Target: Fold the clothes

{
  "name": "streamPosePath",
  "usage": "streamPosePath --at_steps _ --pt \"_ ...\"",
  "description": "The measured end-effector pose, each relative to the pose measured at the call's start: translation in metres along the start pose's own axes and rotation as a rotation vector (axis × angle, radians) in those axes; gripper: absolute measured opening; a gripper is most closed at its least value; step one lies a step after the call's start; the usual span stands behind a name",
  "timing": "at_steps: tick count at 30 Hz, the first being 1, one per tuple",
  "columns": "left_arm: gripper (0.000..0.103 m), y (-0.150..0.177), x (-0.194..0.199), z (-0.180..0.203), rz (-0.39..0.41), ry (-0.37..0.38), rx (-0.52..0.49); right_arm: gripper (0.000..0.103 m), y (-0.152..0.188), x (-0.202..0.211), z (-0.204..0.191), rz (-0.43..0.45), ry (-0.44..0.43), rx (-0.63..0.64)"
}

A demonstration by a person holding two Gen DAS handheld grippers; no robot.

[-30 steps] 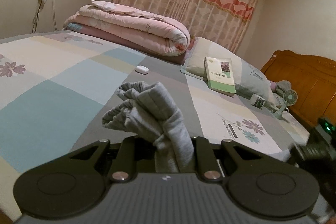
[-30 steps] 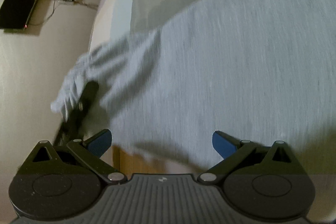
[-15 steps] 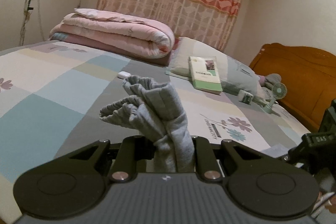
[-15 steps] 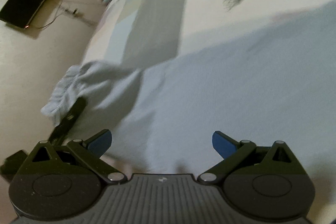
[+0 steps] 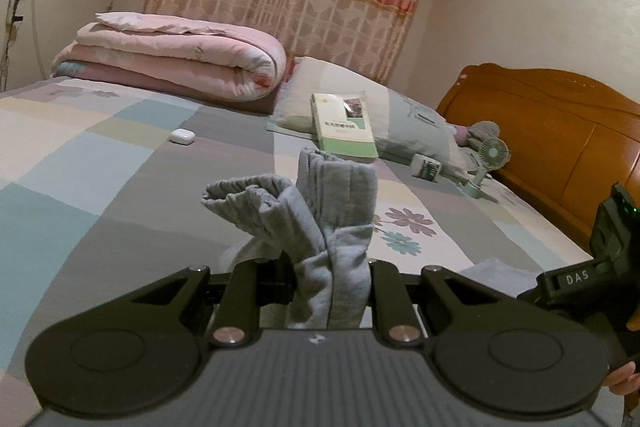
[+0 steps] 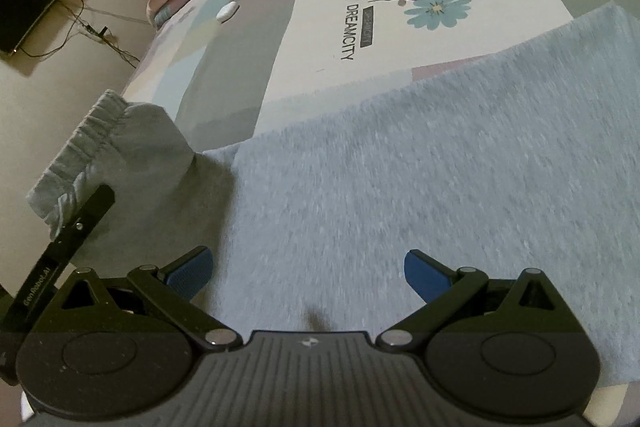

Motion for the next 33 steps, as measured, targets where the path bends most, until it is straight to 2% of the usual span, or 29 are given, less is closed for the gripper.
streamPosePath --at_steps 12,21,33 --pt "0.017 0.002 -0.019 0.046 -0.041 0.088 -0.066 0.103 -0.001 0.034 0.017 0.051 0.014 -0.001" --pt "0.017 0.015 -0.036 0.086 -0.087 0.159 -0.117 0.103 -0.003 0.047 0.044 0.087 0.006 -0.067" --pt "0.017 0.066 -0.065 0.123 -0.195 0.188 -0.247 0.103 -0.004 0.055 0.073 0.116 0.008 -0.139"
Point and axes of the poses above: each gripper's, at about its wrist camera, not at the fingertips, and x roughly against the way its jaws point, z to its right, y to its underside, the point moved 9 cm from there along -x, roughly the way its jaws point, and after that the axes turned 3 degrees about -x, right-handed, at the moved point
